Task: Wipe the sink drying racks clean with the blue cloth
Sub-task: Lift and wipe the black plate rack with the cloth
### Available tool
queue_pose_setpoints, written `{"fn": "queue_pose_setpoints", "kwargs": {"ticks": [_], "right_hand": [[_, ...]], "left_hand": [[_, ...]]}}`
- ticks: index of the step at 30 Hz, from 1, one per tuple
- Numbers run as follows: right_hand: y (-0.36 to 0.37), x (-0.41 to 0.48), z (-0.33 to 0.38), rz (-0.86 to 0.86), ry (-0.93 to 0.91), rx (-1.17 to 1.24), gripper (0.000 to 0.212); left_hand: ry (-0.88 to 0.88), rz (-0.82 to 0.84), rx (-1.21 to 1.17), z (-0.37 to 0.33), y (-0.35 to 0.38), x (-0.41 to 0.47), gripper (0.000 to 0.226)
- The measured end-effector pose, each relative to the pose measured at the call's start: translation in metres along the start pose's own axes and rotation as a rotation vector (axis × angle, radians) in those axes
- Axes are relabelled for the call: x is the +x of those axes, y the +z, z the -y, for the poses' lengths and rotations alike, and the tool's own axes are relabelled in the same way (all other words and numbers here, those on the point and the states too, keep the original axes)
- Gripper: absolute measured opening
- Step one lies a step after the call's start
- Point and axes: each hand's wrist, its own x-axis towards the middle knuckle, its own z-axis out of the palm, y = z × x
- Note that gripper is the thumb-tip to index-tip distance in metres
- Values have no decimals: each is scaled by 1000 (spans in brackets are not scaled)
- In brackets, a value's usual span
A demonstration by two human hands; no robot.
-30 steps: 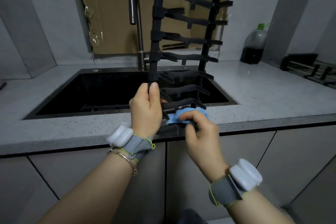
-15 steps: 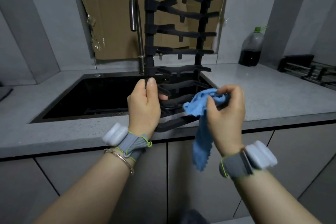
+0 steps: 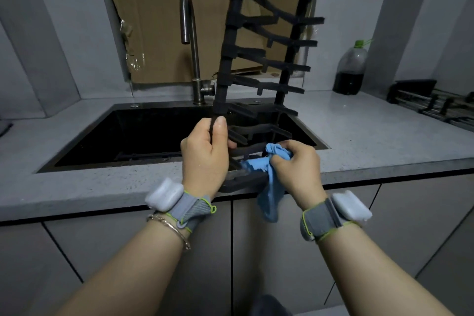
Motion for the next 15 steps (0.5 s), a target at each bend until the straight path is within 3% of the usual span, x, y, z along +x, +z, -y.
{"fn": "queue_pose_setpoints", "kwargs": {"ticks": [4, 10, 15], "right_hand": [[1, -3, 2, 32, 1, 80, 1], [14, 2, 1, -120, 104, 78, 14], [11, -4, -9, -78, 74, 257, 17]], "left_hand": [[29, -10, 26, 1, -2, -2, 33], [120, 43, 41, -2, 1, -7, 30], [180, -3, 90, 4, -4, 0, 39]]}}
